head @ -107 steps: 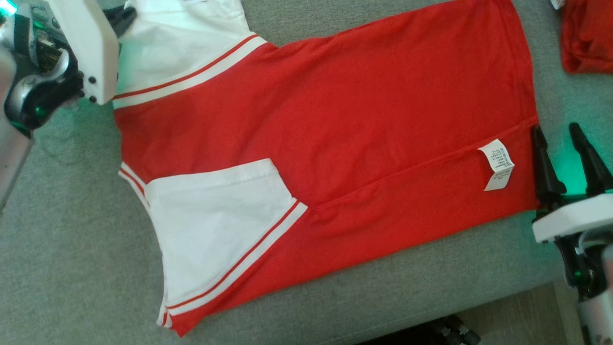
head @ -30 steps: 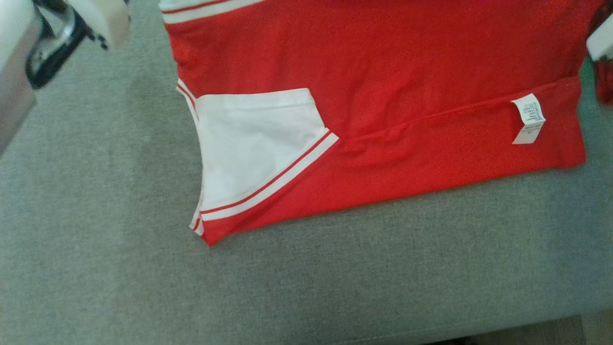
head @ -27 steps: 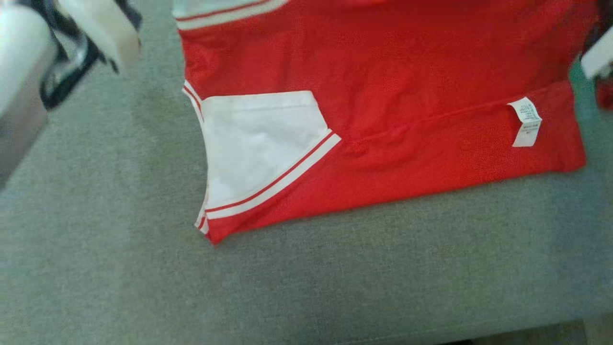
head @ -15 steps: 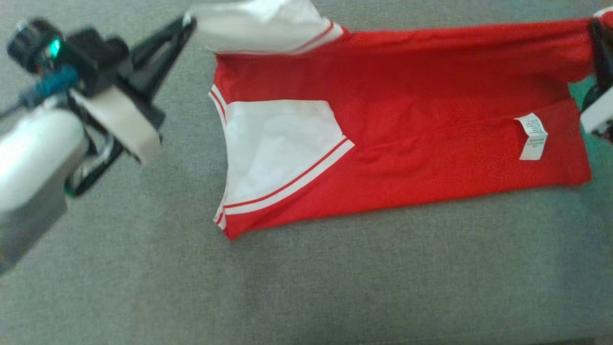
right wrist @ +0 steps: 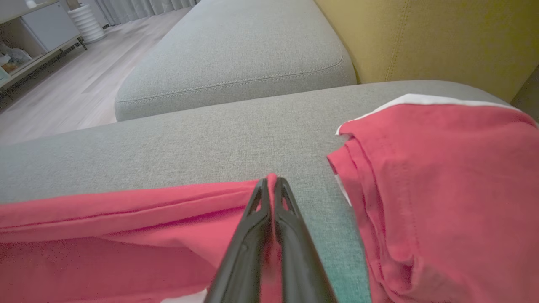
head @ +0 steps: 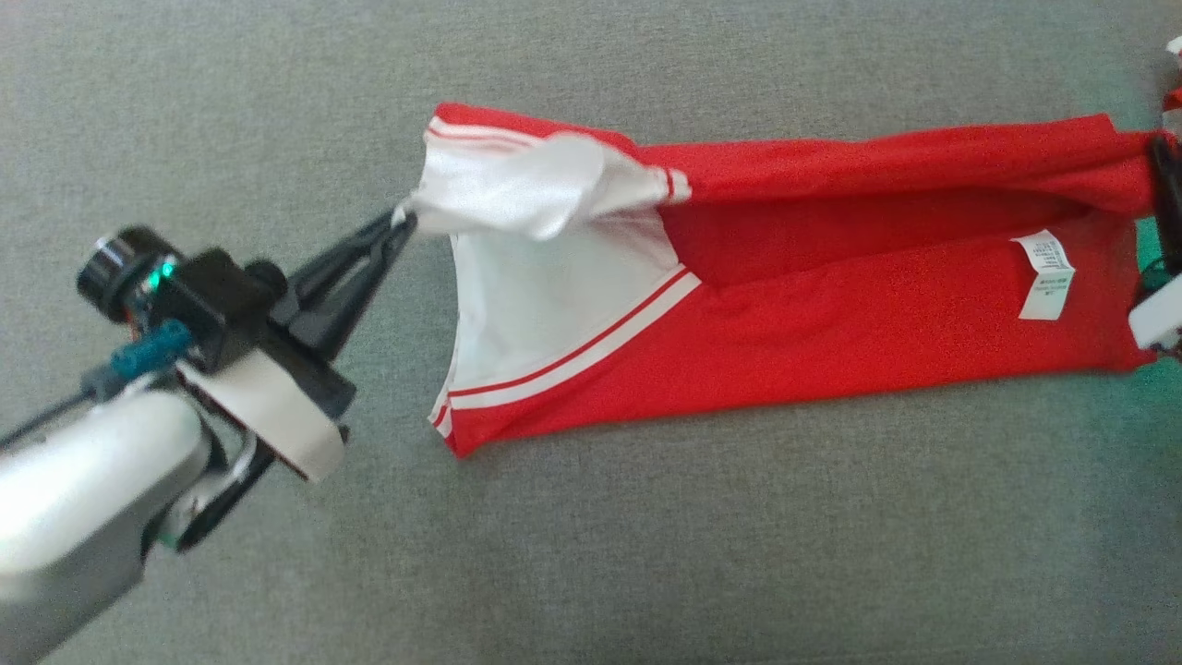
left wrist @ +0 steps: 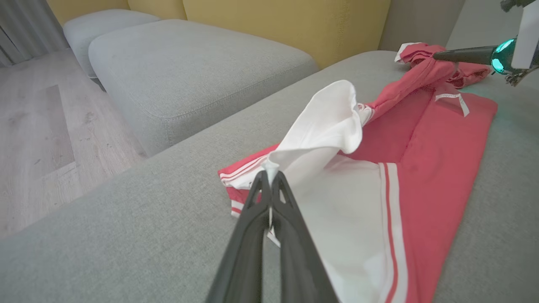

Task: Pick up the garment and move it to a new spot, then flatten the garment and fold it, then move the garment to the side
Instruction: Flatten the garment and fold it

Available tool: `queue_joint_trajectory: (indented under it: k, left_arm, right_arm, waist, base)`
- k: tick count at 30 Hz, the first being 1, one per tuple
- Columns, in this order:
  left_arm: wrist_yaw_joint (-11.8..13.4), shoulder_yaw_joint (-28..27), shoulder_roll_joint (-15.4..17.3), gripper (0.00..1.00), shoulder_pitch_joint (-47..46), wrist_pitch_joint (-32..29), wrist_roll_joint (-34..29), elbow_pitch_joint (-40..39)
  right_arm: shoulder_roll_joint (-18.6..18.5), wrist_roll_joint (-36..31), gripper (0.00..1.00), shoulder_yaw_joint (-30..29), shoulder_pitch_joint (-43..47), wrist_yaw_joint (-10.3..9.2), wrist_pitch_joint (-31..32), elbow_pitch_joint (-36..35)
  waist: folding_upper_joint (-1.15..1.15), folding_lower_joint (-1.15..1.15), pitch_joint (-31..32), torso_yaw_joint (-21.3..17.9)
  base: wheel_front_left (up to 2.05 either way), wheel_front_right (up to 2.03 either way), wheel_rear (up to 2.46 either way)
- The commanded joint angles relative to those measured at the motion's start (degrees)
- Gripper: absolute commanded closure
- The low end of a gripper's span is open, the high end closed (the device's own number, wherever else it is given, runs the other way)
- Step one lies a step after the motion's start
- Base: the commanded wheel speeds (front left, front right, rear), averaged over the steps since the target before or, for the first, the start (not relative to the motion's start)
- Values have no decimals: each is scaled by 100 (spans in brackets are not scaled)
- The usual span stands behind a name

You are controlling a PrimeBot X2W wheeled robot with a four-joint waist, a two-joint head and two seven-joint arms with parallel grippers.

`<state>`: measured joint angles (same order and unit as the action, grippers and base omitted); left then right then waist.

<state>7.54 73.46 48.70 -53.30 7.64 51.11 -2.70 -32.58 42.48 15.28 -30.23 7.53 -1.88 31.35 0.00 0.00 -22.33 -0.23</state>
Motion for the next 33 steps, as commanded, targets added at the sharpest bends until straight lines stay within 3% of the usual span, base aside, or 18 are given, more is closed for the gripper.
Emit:
queue_joint_trajectory:
  k: [1, 11, 20, 21, 23, 24, 25, 26, 27, 28, 33]
  left_arm:
    - [106, -246, 307, 100, -28, 25, 25, -195]
    - [453, -198, 425, 100, 615, 207, 272, -673]
    - [440, -157, 146, 100, 880, 354, 323, -547]
    - [421, -152, 90, 100, 907, 378, 324, -484]
    - [377, -149, -26, 100, 960, 442, 335, -339]
    - [362, -145, -84, 100, 986, 468, 328, -272]
    - [355, -143, -144, 92, 1011, 494, 312, -205]
    - [359, -140, -204, 68, 1038, 518, 292, -140]
    - [363, -136, -261, 44, 1068, 540, 270, -78]
    - [372, -136, -315, 1, 1098, 565, 245, -8]
    - [688, -342, -592, 0, 1258, 708, -119, 304]
  right_arm:
    - [-179, -76, 100, -59, 216, -4, -59, -217]
    - [-7, -619, 100, -632, 944, -4, 106, -828]
    - [222, -1051, 100, -946, 1146, -4, 285, -1028]
    - [249, -1101, 96, -966, 1169, -4, 308, -1024]
    - [299, -1190, 78, -1012, 1212, -4, 332, -1013]
    - [327, -1214, 74, -1031, 1233, -4, 354, -1009]
    - [354, -1228, 69, -1050, 1256, -4, 381, -1005]
    - [374, -1244, 56, -1054, 1280, -4, 404, -1010]
    - [390, -1258, 31, -1058, 1304, -4, 420, -1018]
    - [407, -1277, 0, -1090, 1322, -4, 420, -1017]
    - [547, -1491, 0, -1382, 1476, -4, 189, -1051]
  waist:
    - [0, 0, 12, 6]
    - [0, 0, 44, 8]
    - [0, 0, -17, 58]
    - [0, 0, -21, 63]
    - [0, 0, -23, 66]
    - [0, 0, -20, 63]
    - [0, 0, -15, 59]
    - [0, 0, -3, 51]
    - [0, 0, 13, 44]
    - [0, 0, 33, 36]
    - [0, 0, 196, -7]
  base:
    - [0, 0, 0]
    - [0, 0, 0]
    - [0, 0, 0]
    - [0, 0, 0]
    - [0, 0, 0]
    - [0, 0, 0]
    - [0, 0, 0]
    - [0, 0, 0]
    - [0, 0, 0]
    - [0, 0, 0]
    - [0, 0, 0]
